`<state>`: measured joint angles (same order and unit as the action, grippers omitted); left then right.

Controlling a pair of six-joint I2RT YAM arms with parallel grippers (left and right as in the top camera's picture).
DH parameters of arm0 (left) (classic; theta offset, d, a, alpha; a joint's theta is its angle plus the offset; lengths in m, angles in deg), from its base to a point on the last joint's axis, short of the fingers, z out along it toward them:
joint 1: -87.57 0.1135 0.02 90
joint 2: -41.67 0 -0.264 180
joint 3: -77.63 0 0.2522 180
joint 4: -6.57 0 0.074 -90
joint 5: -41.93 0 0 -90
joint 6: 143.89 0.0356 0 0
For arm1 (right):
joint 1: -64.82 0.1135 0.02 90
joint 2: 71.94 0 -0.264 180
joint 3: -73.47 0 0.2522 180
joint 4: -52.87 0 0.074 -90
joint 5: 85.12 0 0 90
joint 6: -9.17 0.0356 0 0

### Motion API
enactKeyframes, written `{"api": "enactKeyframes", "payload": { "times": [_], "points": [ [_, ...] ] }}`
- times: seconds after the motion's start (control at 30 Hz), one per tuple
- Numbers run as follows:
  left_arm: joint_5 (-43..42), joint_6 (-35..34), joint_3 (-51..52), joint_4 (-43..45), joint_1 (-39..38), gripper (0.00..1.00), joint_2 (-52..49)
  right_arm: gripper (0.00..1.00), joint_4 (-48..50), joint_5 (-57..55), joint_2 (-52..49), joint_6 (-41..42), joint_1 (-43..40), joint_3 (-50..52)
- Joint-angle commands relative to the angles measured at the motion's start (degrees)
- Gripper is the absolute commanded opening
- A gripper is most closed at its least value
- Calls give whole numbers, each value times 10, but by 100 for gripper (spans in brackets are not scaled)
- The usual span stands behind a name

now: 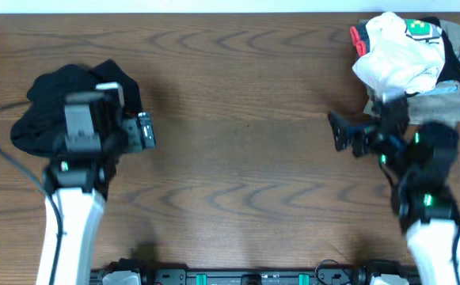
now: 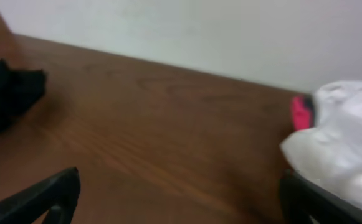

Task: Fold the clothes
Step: 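Reach the left gripper to the black shirt and grasp it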

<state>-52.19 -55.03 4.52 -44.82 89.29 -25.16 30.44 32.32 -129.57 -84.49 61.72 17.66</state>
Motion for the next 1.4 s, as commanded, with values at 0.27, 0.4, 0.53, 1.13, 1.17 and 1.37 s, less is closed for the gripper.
{"api": "enactKeyframes", "payload": {
  "times": [0.27, 0.4, 0.53, 1.13, 1.17, 1.37],
  "points": [
    [-23, 57, -60, 0, 1, 98, -110, 99, -58, 130, -252, 4, -3, -190],
    [-11, 7, -60, 13, 24, 99, -167, 99, -26, 177, -284, 4, -3, -190],
    [36, -63, -60, 25, 61, 91, -238, 94, -27, 165, -303, 3, -3, -190],
    [50, -89, -57, 71, 95, 62, -375, 85, -60, 113, -308, 2, -2, -190],
    [50, -89, -57, 71, 95, 62, -378, 85, -62, 113, -308, 2, -3, -190],
    [51, -88, -57, 74, 95, 38, -405, 83, -66, 113, -308, 2, -3, -190]
  ]
}}
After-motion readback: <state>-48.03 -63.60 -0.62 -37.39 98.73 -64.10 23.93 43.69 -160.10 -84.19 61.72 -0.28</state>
